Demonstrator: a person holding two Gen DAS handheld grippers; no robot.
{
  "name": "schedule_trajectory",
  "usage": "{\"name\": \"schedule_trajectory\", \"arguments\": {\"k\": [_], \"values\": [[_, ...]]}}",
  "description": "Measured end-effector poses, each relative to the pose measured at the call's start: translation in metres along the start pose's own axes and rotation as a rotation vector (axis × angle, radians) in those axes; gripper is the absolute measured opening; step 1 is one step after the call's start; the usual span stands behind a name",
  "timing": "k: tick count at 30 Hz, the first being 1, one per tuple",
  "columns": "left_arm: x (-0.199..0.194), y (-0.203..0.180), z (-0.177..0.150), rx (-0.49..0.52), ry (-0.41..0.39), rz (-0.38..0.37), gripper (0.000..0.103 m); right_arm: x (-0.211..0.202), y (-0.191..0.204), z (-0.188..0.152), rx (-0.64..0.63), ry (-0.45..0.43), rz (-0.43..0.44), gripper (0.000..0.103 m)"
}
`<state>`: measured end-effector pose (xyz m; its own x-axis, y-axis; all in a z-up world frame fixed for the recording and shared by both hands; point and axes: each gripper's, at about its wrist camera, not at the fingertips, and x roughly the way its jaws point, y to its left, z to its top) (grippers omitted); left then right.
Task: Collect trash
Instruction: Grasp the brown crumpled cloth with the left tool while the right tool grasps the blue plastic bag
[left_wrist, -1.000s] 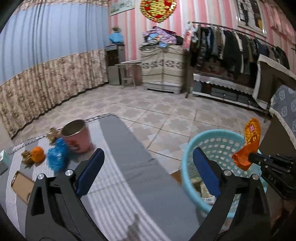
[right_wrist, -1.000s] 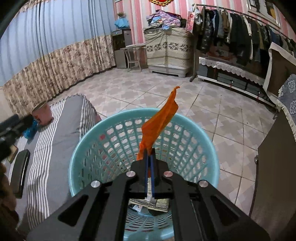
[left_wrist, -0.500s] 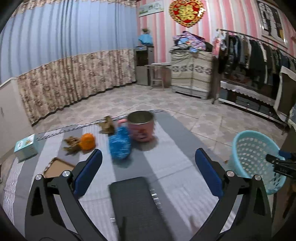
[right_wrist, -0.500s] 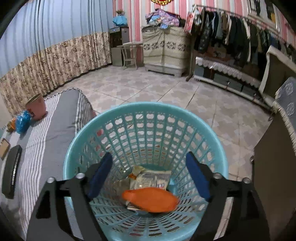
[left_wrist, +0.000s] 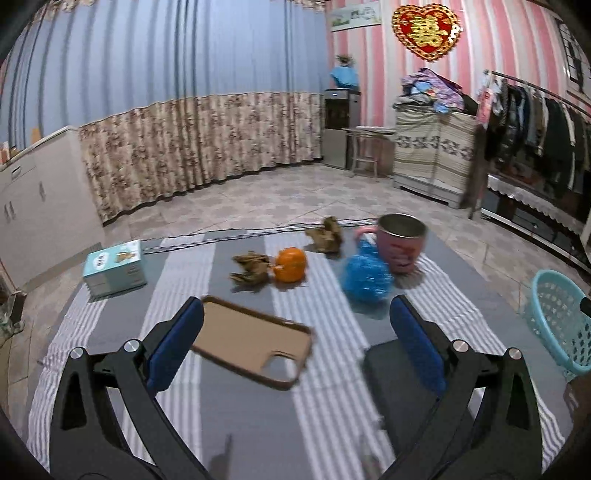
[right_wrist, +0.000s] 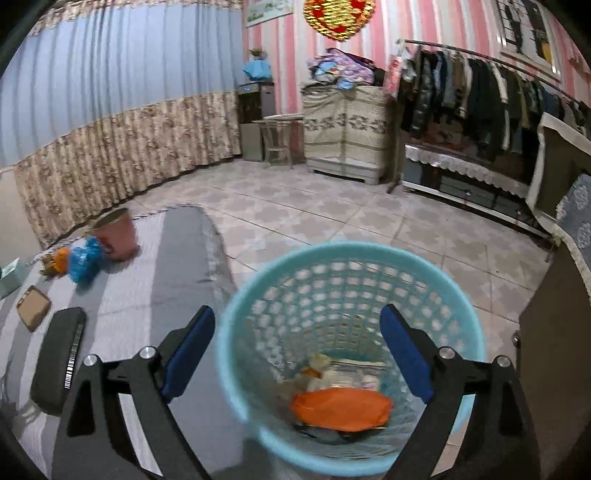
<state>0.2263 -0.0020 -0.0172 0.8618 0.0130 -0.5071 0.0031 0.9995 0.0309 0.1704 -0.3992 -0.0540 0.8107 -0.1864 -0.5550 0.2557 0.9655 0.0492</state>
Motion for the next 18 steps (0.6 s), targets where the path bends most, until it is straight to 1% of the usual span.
{"name": "schedule_trajectory", "arguments": {"k": [2, 8, 10, 13, 18], "values": [[0.003, 0.015, 0.001, -0.011, 0.001, 0.015, 0.097, 0.003, 0.013, 0.002, -0.012, -0.003, 0.025, 0.089], [0.016, 0.051, 0.002, -0.026, 0.009, 0.057, 0.097, 0.008, 0.060, 0.006, -0.083, 0.008, 0.060, 0.089], [0.022, 0.060, 0.002, -0.038, 0.016, 0.055, 0.097, 0.012, 0.073, 0.007, -0.088, 0.014, 0.077, 0.089], [0.036, 0.073, 0.006, -0.066, 0.038, 0.042, 0.097, 0.018, 0.089, 0.009, -0.075, 0.025, 0.101, 0.097], [0.070, 0.086, 0.016, -0.118, 0.080, 0.007, 0.097, 0.028, 0.124, 0.013, -0.123, 0.025, 0.116, 0.097]]}}
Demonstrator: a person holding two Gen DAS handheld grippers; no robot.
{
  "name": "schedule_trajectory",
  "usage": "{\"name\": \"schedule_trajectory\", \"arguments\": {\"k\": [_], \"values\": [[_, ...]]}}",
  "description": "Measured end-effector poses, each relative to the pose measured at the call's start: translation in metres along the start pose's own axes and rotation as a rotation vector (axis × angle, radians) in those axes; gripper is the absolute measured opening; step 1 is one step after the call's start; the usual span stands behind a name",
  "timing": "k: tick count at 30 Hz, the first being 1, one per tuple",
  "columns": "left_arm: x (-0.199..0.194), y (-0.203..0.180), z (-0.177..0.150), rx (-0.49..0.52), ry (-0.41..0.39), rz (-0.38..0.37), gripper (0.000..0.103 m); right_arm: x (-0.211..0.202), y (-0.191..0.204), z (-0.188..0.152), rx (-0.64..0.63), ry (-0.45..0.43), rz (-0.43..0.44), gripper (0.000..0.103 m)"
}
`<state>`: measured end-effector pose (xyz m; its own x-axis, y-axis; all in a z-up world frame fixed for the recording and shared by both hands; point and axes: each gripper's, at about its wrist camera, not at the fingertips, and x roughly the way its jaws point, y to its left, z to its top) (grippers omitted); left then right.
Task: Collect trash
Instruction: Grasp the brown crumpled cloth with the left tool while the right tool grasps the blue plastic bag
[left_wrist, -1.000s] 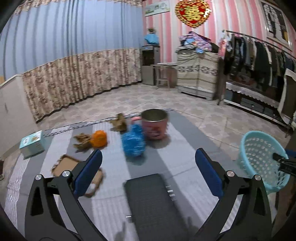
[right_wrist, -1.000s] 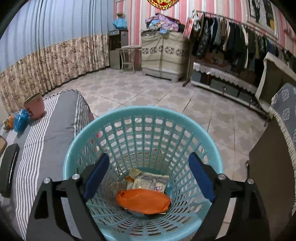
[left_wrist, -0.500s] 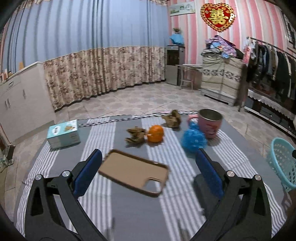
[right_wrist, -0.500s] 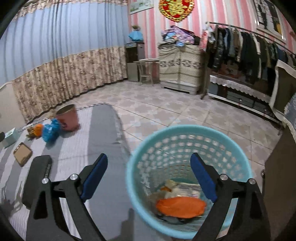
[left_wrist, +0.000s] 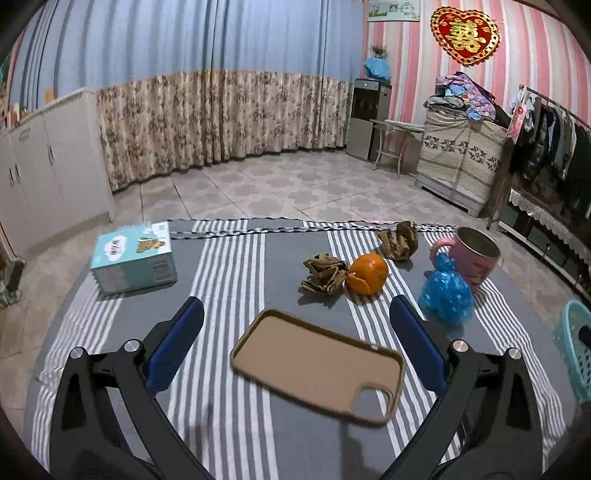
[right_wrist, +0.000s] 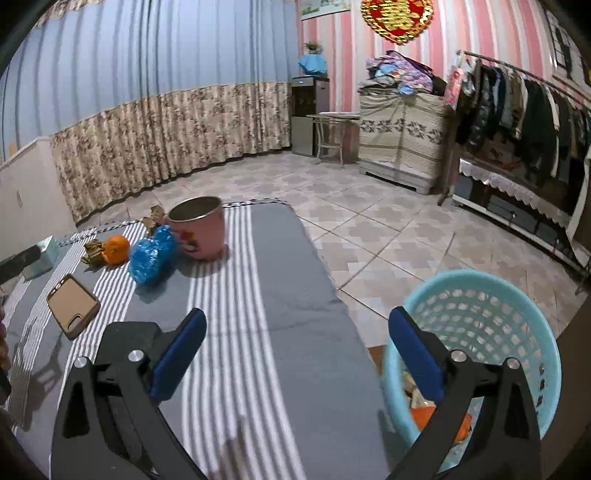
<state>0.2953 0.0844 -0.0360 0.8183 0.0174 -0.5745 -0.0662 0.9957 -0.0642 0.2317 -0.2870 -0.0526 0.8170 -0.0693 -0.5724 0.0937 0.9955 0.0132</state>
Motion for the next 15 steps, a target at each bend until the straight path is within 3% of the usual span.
{"name": "schedule_trajectory", "arguments": {"k": [4, 7, 15], "values": [[0.028, -0.003, 0.010, 0.018, 0.013, -0.005, 0.094, 0.010, 0.021, 0.006, -0.045, 0.010, 0.000, 0.097], [0.059, -0.009, 0.016, 0.027, 0.080, -0.040, 0.083, 0.016, 0.031, 0.009, -0.073, 0.019, 0.010, 0.097], [0.113, -0.023, 0.030, 0.046, 0.148, -0.035, 0.082, 0.033, 0.048, 0.016, -0.103, 0.052, 0.014, 0.097]]}}
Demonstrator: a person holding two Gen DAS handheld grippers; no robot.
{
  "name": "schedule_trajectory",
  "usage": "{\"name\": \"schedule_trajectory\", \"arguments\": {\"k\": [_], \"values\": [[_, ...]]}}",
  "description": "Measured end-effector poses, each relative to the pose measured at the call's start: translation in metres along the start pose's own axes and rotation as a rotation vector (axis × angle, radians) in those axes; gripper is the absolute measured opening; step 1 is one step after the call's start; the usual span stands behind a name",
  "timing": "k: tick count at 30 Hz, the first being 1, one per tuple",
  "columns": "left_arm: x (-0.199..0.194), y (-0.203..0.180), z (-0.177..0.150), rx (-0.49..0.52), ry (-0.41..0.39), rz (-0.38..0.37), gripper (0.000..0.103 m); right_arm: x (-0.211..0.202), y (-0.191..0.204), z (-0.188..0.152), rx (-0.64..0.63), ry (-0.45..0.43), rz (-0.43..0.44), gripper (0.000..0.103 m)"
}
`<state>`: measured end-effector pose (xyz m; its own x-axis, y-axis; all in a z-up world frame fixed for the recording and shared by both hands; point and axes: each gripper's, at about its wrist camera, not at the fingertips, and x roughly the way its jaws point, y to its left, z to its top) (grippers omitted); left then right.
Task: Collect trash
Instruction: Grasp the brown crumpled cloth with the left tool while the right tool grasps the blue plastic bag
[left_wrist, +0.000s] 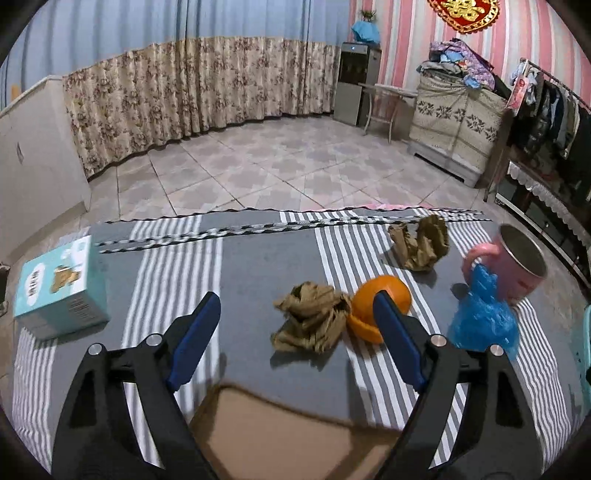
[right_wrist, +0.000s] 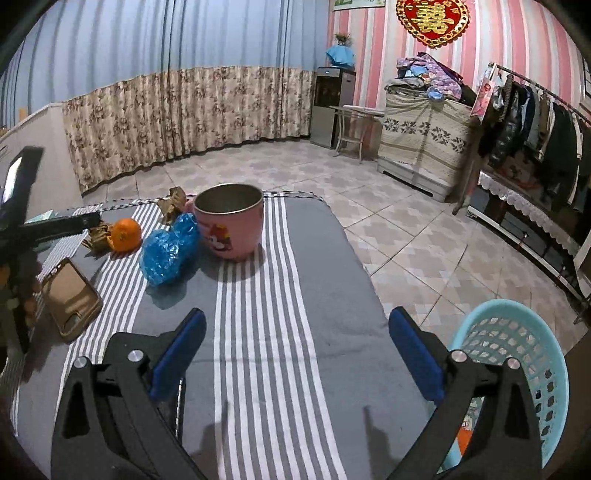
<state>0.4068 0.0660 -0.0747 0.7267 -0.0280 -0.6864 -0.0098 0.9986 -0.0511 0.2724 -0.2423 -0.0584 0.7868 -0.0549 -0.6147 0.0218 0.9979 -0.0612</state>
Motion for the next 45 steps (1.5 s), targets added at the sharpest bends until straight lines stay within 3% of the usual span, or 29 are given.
{"name": "schedule_trajectory", "arguments": {"k": [1, 4, 8, 13, 23, 27, 28, 30, 31, 37, 45], "values": [[0.005, 0.000, 0.001, -0.004, 0.010, -0.002, 0.081, 0.001, 0.001, 0.000, -0.007, 0.004, -0.003, 0.097], [0.023, -0.002, 0.000, -0.011, 0.077, -0.031, 0.065, 0.004, 0.003, 0.002, -0.020, 0.009, -0.012, 0.097], [0.027, -0.006, -0.007, 0.003, 0.087, -0.056, 0.047, 0.009, 0.003, 0.006, -0.013, 0.016, -0.013, 0.097], [0.013, 0.003, -0.009, -0.013, 0.077, -0.052, 0.046, 0.013, 0.015, 0.013, -0.010, 0.016, 0.014, 0.097], [-0.077, 0.036, -0.022, 0.000, -0.063, 0.020, 0.046, 0.051, 0.080, 0.044, -0.052, 0.046, 0.122, 0.097], [-0.104, 0.050, -0.032, -0.010, -0.096, 0.056, 0.046, 0.080, 0.108, 0.051, -0.096, 0.109, 0.128, 0.094], [-0.108, 0.055, -0.035, -0.014, -0.099, 0.062, 0.046, 0.086, 0.112, 0.051, -0.106, 0.124, 0.128, 0.085], [-0.119, 0.062, -0.042, -0.034, -0.103, 0.070, 0.046, 0.099, 0.120, 0.049, -0.128, 0.180, 0.145, 0.057], [-0.122, 0.065, -0.043, -0.039, -0.102, 0.072, 0.046, 0.105, 0.122, 0.048, -0.131, 0.216, 0.180, 0.033], [-0.139, 0.064, -0.054, -0.048, -0.121, 0.108, 0.046, 0.060, 0.103, 0.041, -0.124, 0.139, 0.292, 0.026], [-0.161, 0.028, -0.067, -0.046, -0.166, 0.060, 0.046, -0.023, 0.035, 0.017, -0.124, 0.021, 0.229, 0.026]]}}
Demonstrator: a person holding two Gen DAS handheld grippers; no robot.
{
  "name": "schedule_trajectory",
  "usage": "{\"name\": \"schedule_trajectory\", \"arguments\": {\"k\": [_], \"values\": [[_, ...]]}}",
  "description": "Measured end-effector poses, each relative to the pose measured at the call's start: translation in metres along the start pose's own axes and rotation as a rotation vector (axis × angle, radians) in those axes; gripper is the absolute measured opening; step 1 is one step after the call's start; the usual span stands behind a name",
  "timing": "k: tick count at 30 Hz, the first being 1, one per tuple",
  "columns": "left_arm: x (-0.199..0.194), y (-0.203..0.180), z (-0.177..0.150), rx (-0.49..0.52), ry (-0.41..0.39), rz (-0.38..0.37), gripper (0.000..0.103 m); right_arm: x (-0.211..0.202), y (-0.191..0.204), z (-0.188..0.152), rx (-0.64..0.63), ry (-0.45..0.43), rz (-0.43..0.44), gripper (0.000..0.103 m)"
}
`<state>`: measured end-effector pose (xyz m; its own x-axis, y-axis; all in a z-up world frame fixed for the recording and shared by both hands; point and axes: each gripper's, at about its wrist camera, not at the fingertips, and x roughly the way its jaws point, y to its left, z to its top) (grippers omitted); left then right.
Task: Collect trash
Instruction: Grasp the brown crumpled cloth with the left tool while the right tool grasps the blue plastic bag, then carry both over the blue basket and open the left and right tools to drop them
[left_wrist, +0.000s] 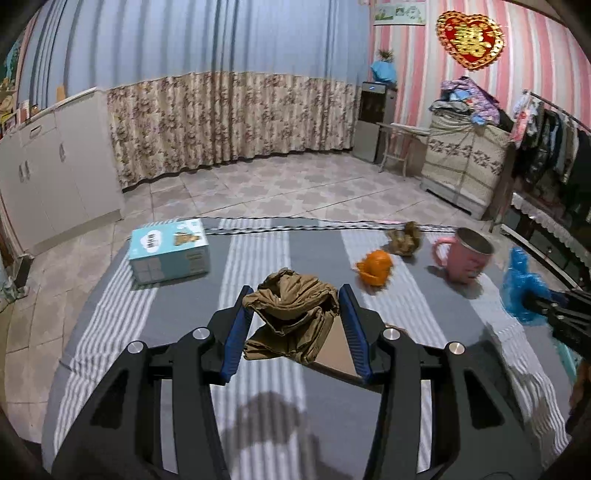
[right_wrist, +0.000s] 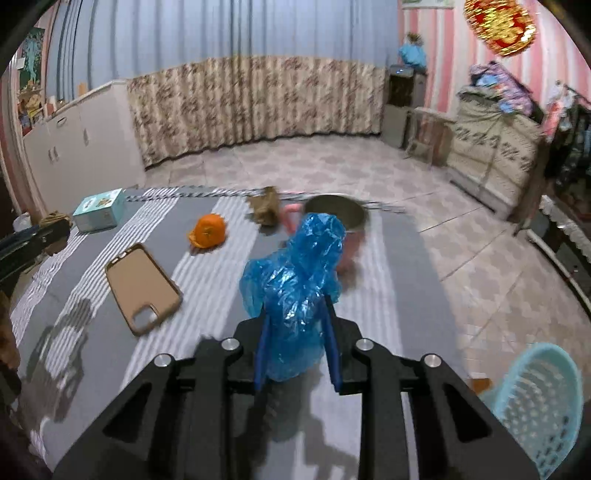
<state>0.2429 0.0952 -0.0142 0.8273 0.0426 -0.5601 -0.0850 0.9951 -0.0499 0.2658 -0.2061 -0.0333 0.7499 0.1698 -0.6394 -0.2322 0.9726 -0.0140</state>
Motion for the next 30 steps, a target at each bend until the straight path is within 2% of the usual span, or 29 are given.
{"name": "schedule_trajectory", "arguments": {"k": [6, 11, 17, 22, 30], "values": [[-0.022, -0.042, -0.011, 0.017, -0.021, -0.065, 0.046, -0.061, -0.061, -0.034, 0.040, -0.057, -0.127, 0.026], [-0.038, -0.090, -0.019, 0.070, -0.035, -0.117, 0.046, -0.101, -0.117, -0.065, 0.100, -0.077, -0.251, 0.026], [-0.052, -0.146, -0.026, 0.127, -0.052, -0.186, 0.046, -0.122, -0.171, -0.099, 0.214, -0.105, -0.350, 0.026], [-0.053, -0.188, -0.033, 0.144, -0.037, -0.245, 0.046, -0.121, -0.193, -0.109, 0.284, -0.119, -0.361, 0.026], [-0.052, -0.254, -0.043, 0.186, -0.027, -0.325, 0.046, -0.112, -0.204, -0.112, 0.291, -0.128, -0.364, 0.026]]}}
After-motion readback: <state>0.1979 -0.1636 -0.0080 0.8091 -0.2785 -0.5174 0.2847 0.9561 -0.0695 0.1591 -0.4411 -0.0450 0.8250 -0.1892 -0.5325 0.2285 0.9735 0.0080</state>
